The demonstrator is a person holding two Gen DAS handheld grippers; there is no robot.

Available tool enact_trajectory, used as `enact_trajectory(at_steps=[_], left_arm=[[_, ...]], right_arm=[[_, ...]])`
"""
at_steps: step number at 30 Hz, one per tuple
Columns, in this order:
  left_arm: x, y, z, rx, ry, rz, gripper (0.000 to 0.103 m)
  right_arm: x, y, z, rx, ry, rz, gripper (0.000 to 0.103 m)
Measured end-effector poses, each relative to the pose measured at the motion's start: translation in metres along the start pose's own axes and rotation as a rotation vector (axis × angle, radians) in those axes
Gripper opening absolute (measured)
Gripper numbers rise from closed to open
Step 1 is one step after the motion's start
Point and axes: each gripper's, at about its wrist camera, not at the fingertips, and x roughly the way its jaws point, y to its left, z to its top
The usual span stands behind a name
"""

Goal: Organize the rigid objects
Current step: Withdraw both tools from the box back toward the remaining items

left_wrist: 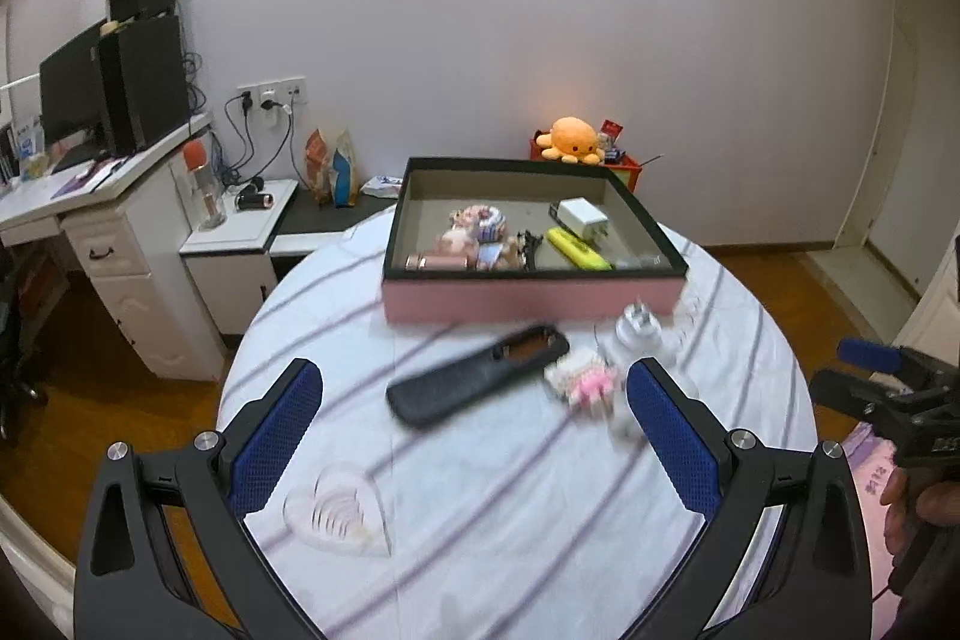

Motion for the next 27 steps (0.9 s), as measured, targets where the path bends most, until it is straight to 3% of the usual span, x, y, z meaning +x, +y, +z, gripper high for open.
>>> enact_trajectory(at_steps=[5,8,19,27], left_arm=[[-0.021,-0.002,-0.031,0.016,-0.013,0.049,0.103],[-0.023,0.002,-0.04,-0.014,0.001,0.022,0.103],[-0.011,0.007,-0.05,-0.004,0.042,0.021,0.103],[0.039,0.008,-0.036,0.102,0.082,-0.033,0.103]], right_arm=[[0.0,-0.006,-0.039,0.05,0.053,-0.015,0.103],[0.004,-0.004,-0.049,0.047,0.081,-0.017,0.103],[0.004,0.004,-0.044,0.001,0.074,-0.013,0.103],[0.019,0.01,-0.034,-0.048,0.095,-0.035,0.103]])
